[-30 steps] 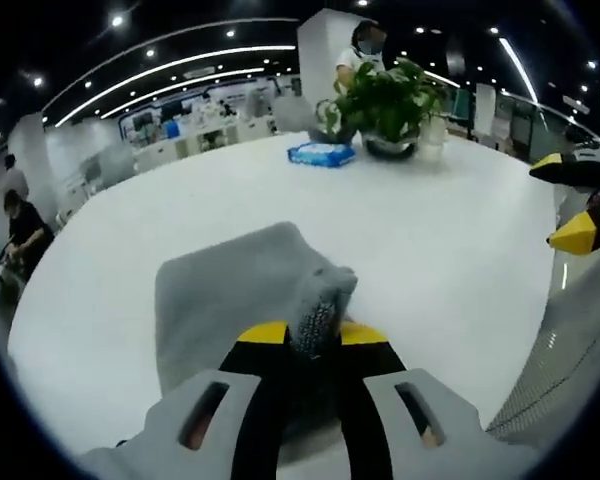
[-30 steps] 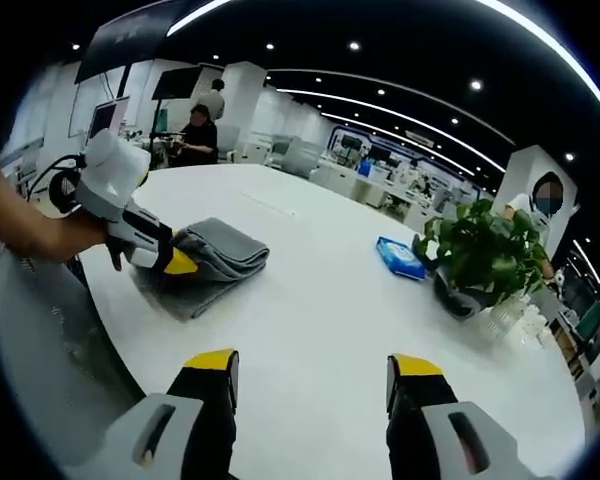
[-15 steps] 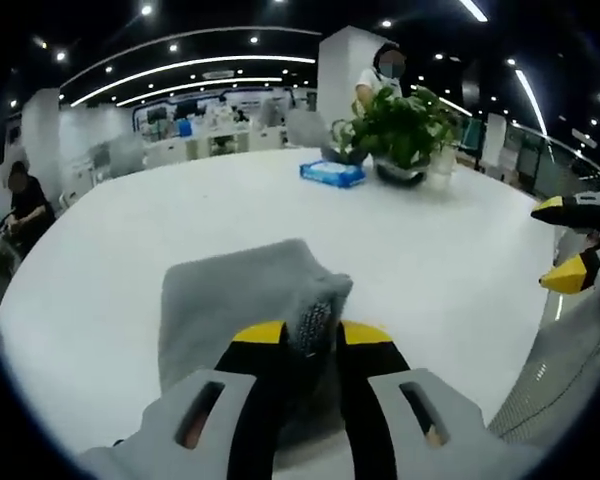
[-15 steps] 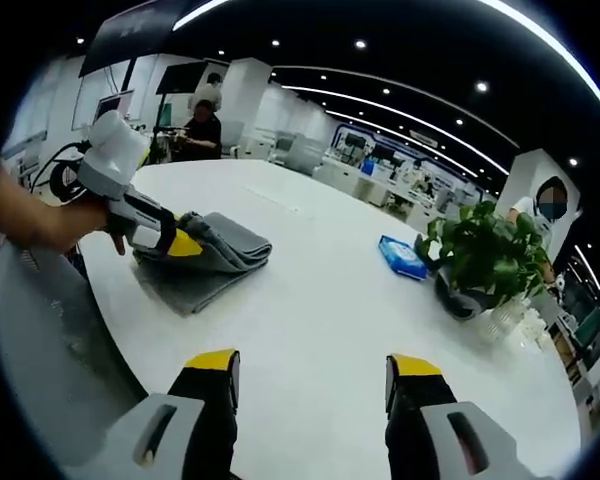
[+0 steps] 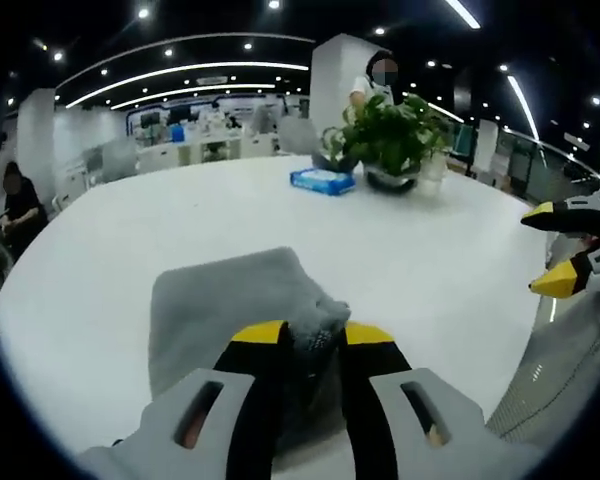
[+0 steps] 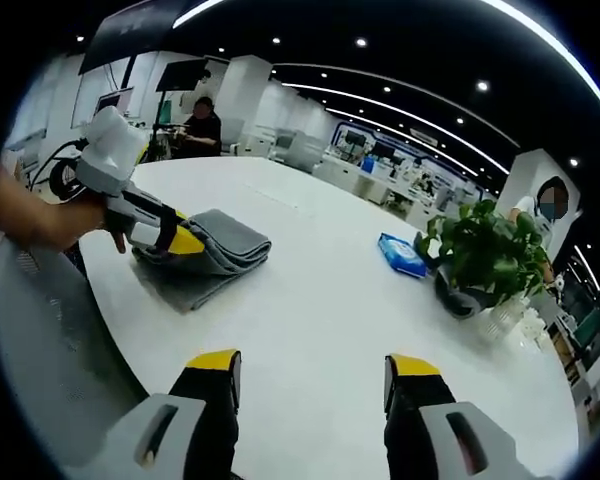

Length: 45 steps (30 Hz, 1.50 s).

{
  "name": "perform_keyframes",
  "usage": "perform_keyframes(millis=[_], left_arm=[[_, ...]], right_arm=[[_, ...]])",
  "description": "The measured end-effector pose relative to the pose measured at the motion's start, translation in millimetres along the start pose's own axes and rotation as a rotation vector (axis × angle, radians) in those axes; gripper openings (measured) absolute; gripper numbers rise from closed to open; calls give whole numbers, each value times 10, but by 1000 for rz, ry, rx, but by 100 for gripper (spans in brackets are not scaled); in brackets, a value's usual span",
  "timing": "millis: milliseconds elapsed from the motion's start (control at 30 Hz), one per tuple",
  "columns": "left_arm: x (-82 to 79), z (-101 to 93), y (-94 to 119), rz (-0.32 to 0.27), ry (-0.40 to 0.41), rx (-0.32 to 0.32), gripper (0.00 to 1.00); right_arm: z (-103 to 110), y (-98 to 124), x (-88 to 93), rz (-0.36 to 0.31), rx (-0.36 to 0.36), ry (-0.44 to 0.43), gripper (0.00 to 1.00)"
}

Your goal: Open the folded towel by lifting each exposed corner and separating the folded layers until the towel lies flat within the target outline without major curled edges

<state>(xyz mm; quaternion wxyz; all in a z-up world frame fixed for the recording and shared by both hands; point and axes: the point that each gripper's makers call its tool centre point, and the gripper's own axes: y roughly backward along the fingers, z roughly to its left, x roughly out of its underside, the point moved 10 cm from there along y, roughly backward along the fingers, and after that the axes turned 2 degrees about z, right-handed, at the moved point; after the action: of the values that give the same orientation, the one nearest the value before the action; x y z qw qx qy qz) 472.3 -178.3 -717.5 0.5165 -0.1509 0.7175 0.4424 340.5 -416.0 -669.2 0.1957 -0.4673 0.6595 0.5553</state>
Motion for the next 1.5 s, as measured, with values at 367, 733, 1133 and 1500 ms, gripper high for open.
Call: perform_keyframes(millis=[367, 733, 1133, 1500], left_arm=[[-17, -3, 3, -12, 7, 8, 19], [-20, -28, 6, -26, 9, 22, 20], [-30, -18, 28, -42, 16, 23, 19], [-73, 113, 138, -53, 125, 21, 7]], right_arm=[[12, -7, 0, 6, -6, 10, 57], [18, -19, 8, 18, -10, 16, 56], [16, -24, 16, 29, -1, 28, 56], [13, -16, 13, 26, 5, 31, 55]])
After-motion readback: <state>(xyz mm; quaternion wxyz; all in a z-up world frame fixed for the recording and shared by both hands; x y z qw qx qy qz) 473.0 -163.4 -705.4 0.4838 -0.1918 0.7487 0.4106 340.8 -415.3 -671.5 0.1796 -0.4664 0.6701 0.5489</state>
